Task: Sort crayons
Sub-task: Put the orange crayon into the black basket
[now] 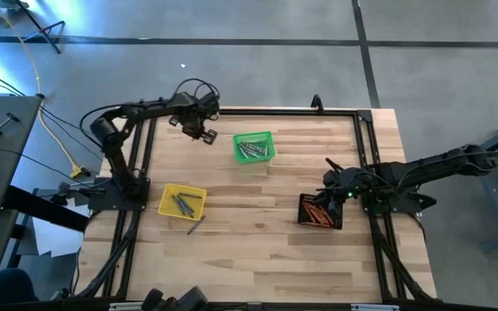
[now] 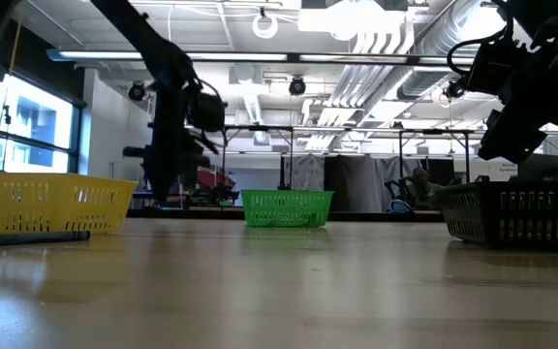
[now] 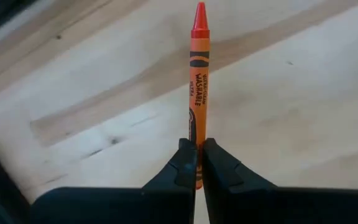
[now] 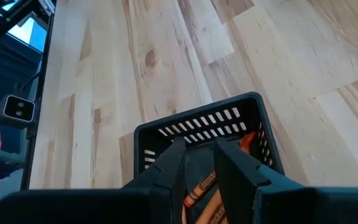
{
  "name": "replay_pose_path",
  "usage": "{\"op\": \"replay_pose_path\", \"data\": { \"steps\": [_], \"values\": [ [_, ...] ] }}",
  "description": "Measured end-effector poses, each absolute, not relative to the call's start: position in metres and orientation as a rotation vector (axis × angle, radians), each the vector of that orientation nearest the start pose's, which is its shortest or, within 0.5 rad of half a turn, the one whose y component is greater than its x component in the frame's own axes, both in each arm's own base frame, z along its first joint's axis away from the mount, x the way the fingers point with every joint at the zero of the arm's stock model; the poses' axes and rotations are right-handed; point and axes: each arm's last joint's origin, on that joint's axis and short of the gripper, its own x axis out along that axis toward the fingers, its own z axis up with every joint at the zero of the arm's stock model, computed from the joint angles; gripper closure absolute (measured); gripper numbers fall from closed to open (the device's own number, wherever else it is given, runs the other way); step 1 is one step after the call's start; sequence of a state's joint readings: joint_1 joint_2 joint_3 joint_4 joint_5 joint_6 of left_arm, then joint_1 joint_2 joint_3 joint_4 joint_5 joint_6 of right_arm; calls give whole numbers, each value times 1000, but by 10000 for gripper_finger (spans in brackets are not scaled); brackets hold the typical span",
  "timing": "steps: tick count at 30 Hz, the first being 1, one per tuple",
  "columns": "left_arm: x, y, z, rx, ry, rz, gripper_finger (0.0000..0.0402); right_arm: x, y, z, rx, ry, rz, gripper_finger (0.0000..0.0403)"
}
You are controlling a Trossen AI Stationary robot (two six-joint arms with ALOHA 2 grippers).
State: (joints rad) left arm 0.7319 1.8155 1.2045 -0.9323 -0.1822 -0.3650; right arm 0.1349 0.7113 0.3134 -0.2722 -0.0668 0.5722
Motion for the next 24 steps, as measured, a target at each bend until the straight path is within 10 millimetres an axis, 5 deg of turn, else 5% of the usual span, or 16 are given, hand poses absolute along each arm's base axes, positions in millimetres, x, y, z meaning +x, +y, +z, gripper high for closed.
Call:
{"op": "replay_pose_path", "data": {
  "steps": [5, 9, 17, 24],
  "values": [
    [233, 207, 206, -698, 1265, 1023, 401, 144, 21, 177, 531, 698, -5, 324],
    [247, 177, 236, -632, 1134, 925, 401, 149, 20, 183, 481, 597, -23, 324],
    [310, 68, 285, -419, 711, 597, 401, 162, 20, 216, 309, 222, 18, 324],
    [344, -25, 297, -289, 379, 531, 401, 165, 20, 233, 220, 39, 44, 321]
  ]
}}
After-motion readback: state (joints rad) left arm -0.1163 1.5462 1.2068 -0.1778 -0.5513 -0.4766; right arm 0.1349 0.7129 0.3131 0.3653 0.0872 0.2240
